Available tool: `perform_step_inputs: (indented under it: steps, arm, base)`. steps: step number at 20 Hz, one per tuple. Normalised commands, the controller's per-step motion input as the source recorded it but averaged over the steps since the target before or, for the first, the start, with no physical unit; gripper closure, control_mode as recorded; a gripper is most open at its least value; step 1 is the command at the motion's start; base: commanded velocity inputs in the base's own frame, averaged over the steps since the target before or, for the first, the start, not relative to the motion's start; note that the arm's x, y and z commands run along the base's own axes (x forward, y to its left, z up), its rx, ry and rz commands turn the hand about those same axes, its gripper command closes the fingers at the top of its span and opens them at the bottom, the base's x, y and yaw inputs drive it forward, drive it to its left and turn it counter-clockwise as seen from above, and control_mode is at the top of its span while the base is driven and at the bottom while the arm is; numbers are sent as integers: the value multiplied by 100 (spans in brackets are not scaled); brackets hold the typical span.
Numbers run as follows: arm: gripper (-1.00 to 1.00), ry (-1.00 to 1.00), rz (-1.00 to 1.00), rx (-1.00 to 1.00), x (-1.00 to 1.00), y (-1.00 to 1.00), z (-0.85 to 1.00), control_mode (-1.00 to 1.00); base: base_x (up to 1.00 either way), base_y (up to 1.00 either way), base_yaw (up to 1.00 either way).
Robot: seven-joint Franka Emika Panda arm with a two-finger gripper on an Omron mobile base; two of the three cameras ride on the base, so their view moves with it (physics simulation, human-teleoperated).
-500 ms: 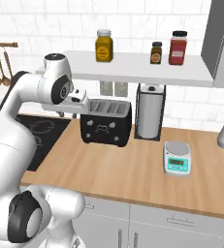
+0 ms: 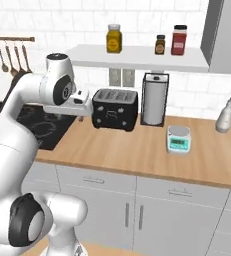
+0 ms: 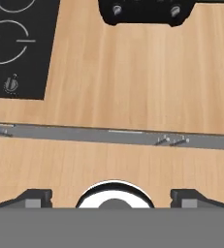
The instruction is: Take a straw from the drawer in front and place it inside the glass cup on the dining counter.
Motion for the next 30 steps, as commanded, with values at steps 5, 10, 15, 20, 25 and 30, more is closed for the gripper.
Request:
perform_step_inputs:
  steps: [5,10,15,20,25,30]
  arm:
    - [-100,0,0,0,0,0,0,100]
    - [-100,0,0,0,0,0,0,100]
    - [-100,0,0,0,0,0,0,100]
    - [-100,0,0,0,0,0,0,100]
    - [-100,0,0,0,0,0,0,100]
    - [-100,0,0,0,0,0,0,100]
  base:
    - [-21,-86,34]
    - [0,-78,59]
    - [0,-67,65]
    - [0,-78,64]
    - [0,-97,54]
    - [0,-89,36]
